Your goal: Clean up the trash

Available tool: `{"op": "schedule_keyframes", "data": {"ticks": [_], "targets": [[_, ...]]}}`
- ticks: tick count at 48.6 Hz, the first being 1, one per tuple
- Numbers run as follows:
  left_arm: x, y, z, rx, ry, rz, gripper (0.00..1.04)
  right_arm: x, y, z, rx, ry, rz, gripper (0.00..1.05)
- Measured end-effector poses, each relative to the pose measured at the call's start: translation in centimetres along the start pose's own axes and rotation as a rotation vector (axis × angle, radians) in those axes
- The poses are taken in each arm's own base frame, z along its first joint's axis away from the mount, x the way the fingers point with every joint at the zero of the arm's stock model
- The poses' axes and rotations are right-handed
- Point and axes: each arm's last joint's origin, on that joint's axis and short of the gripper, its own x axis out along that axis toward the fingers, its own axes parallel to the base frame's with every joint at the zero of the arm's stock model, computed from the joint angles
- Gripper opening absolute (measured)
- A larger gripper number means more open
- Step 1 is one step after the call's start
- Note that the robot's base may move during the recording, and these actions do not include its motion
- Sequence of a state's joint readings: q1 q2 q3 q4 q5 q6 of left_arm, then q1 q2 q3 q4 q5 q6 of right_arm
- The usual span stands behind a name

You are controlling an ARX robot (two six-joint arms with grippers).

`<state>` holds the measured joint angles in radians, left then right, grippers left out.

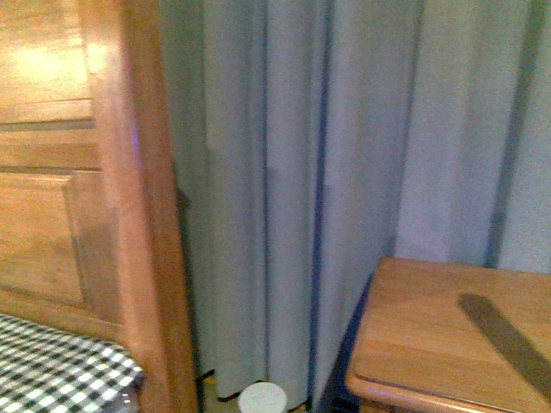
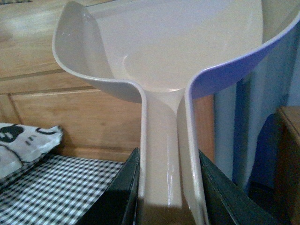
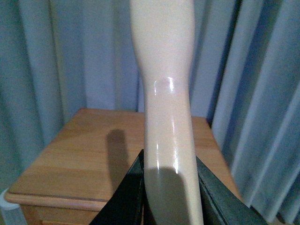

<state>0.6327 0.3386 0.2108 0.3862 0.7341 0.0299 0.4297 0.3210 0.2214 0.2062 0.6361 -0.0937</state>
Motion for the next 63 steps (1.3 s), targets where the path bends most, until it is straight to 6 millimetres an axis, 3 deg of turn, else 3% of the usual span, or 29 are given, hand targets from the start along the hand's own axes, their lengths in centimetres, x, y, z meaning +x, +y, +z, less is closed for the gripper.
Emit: {"op": "schedule_keyframes", "data": {"ticks": [63], "targets": [[-0.01,0.01,-0.06,-0.003,0.003,-0.004,0.29,-0.03,0.00,0.00,0.001,-0.001,-0.002,0.20]]}}
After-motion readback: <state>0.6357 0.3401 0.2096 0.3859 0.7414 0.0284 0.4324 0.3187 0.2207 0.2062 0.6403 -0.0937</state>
